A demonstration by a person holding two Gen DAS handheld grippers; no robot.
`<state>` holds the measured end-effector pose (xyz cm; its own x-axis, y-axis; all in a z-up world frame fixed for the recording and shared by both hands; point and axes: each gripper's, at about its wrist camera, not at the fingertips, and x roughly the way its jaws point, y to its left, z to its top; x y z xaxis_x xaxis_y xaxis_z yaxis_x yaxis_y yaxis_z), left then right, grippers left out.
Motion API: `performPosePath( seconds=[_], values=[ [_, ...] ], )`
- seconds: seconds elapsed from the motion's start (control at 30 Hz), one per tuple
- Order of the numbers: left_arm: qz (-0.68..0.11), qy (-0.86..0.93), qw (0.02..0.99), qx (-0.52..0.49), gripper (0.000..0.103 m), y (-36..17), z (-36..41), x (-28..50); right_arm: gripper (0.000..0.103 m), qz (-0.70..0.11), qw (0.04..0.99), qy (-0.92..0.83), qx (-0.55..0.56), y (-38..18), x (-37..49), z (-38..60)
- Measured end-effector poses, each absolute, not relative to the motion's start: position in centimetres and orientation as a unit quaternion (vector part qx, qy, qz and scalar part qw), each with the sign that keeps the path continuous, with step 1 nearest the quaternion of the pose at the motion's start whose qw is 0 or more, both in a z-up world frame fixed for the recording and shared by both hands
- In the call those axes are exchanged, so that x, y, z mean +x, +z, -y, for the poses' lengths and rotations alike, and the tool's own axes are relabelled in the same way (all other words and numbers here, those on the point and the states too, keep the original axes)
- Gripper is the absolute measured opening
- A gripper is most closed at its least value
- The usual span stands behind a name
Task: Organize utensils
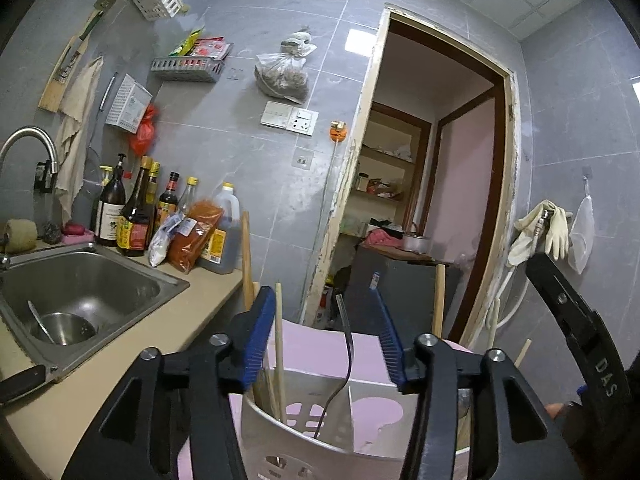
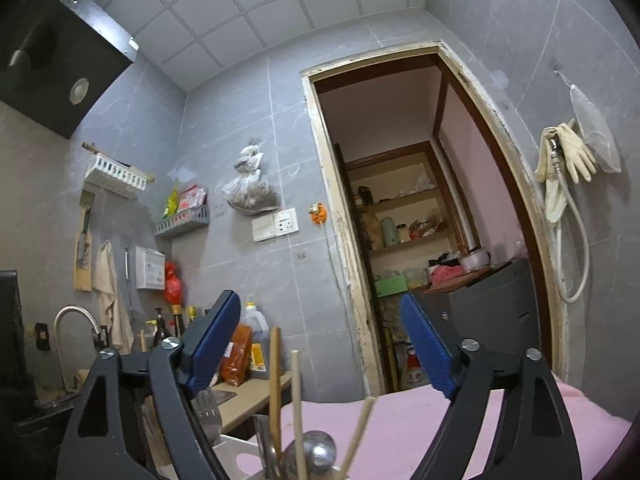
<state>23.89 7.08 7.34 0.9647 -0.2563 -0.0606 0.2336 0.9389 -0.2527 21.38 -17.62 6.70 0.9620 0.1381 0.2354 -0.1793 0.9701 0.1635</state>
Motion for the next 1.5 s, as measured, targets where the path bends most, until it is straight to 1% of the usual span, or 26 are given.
performPosePath(
  seconds=[0.13, 0.2, 0.27, 0.4, 0.57, 0.6, 0.77, 1.03, 1.27, 1.5],
  values=[
    [-0.056, -0.115, 0.985, -0.116, 0.054, 7.7, -6.9, 23.3, 0.089, 0.094, 0.989, 0.072, 0.089, 6.9, 20.8, 18.5],
    [-0.064, -0.116, 0.985, -0.109, 0.056, 7.7, -6.7, 22.7, 0.097, 0.091, 0.99, 0.072, 0.085, 7.0, 20.3, 19.0],
    [-0.073, -0.115, 0.985, -0.107, 0.064, 7.7, -6.6, 22.2, 0.103, 0.091, 0.99, 0.072, 0.082, 7.3, 19.4, 19.5],
    [-0.082, -0.111, 0.985, -0.103, 0.076, 8.1, -6.4, 20.7, 0.103, 0.089, 0.991, 0.063, 0.079, 7.8, 17.7, 20.3],
    [-0.098, -0.108, 0.985, -0.092, 0.097, 8.3, -5.9, 18.8, 0.103, 0.075, 0.992, 0.055, 0.081, 8.0, 15.9, 21.4],
    [-0.105, -0.108, 0.984, -0.091, 0.098, 8.2, -5.8, 18.5, 0.103, 0.071, 0.993, 0.055, 0.081, 8.1, 15.4, 21.7],
    [-0.131, -0.11, 0.981, -0.092, 0.1, 7.8, -5.7, 17.1, 0.103, 0.048, 0.994, 0.057, 0.084, 8.1, 13.5, 23.1],
    [-0.166, -0.106, 0.977, -0.079, 0.101, 7.2, -5.4, 13.9, 0.103, -0.003, 0.995, 0.068, 0.078, 7.8, 10.3, 24.7],
    [-0.161, -0.082, 0.982, -0.056, 0.101, 6.5, -4.9, 10.2, 0.103, -0.034, 0.995, 0.062, 0.066, 7.2, 7.4, 25.5],
    [-0.148, -0.068, 0.986, -0.024, 0.101, 5.8, -3.9, 6.8, 0.103, -0.046, 0.996, 0.06, 0.049, 6.1, 4.5, 25.5]
  ],
)
